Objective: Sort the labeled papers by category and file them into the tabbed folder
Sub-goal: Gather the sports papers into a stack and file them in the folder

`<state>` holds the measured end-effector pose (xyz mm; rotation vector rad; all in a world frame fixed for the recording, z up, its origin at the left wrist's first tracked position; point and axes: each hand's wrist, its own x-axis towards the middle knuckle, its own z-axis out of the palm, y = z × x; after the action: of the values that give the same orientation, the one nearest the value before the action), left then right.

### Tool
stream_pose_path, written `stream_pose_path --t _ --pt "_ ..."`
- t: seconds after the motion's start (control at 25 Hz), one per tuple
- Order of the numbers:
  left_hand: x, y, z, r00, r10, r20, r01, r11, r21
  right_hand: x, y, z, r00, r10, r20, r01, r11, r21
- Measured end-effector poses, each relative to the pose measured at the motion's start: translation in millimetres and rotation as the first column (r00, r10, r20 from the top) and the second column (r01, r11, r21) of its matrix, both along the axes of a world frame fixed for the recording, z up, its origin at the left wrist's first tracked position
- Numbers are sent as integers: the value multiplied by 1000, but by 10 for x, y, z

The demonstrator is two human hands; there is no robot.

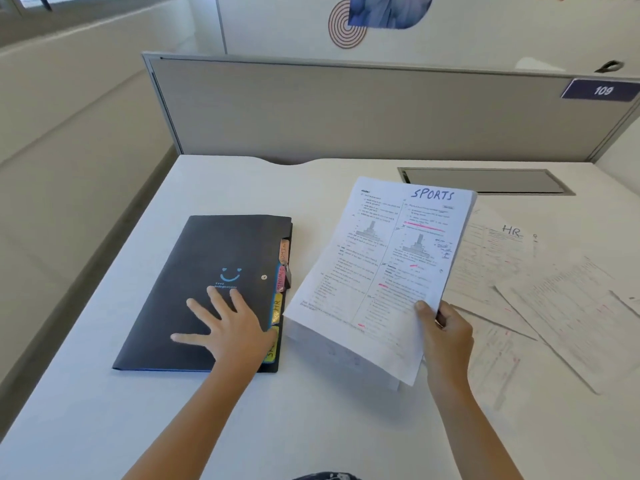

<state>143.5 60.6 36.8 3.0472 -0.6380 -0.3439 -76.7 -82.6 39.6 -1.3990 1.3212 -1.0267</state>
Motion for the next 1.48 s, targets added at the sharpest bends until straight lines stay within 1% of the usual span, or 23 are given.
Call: stream_pose_path --t 0.08,0.16,0.2,0.28,0.44,0.56,0.6,0.68,0.8,0.92,1.08,1.28,1.4,1.48 --pt "-19 -1 -13 999 31 -29 -31 999 10 13 16 -1 1000 7 0 -7 1000 5" --pt "-34 -4 -31 991 54 -119 -55 999 -3 26 36 5 1000 25 -9 -25 1000 1" --pt "-51 -15 -43 986 53 -158 -53 999 -1 28 40 2 999 35 -15 -35 999 0" --pt "-99 -40 -66 984 13 -176 -10 1000 19 39 35 -6 999 42 -27 -42 999 5" --pt "-168 -16 -18 982 -173 -82 181 979 99 95 4 39 997 74 -13 -74 997 13" --pt "-143 71 51 935 -342 92 330 935 129 113 -20 64 996 93 -16 -92 996 7" --pt "-127 109 74 917 -374 135 360 925 120 113 -27 67 995 93 -21 -93 996 6" --pt "-102 177 147 908 -396 134 388 918 82 109 -41 67 995 98 -30 -98 995 10" --pt "-46 216 253 931 -359 68 357 933 38 121 -44 68 992 119 -39 -118 993 15" --pt "-68 191 222 940 -336 59 334 942 39 159 -62 99 988 145 -45 -145 989 6" --pt "-110 183 168 958 -287 13 287 954 -86 186 -105 185 979 185 -90 -187 982 -22" --pt "-83 240 295 973 -225 53 230 962 -145 265 -106 246 966 241 -93 -244 970 -19" --pt "-33 285 328 971 -211 108 225 965 -137 397 -49 337 952 292 -87 -296 954 -37" --pt "-34 308 378 976 -179 121 200 961 -190 509 8 412 941 325 -91 -332 941 -72"
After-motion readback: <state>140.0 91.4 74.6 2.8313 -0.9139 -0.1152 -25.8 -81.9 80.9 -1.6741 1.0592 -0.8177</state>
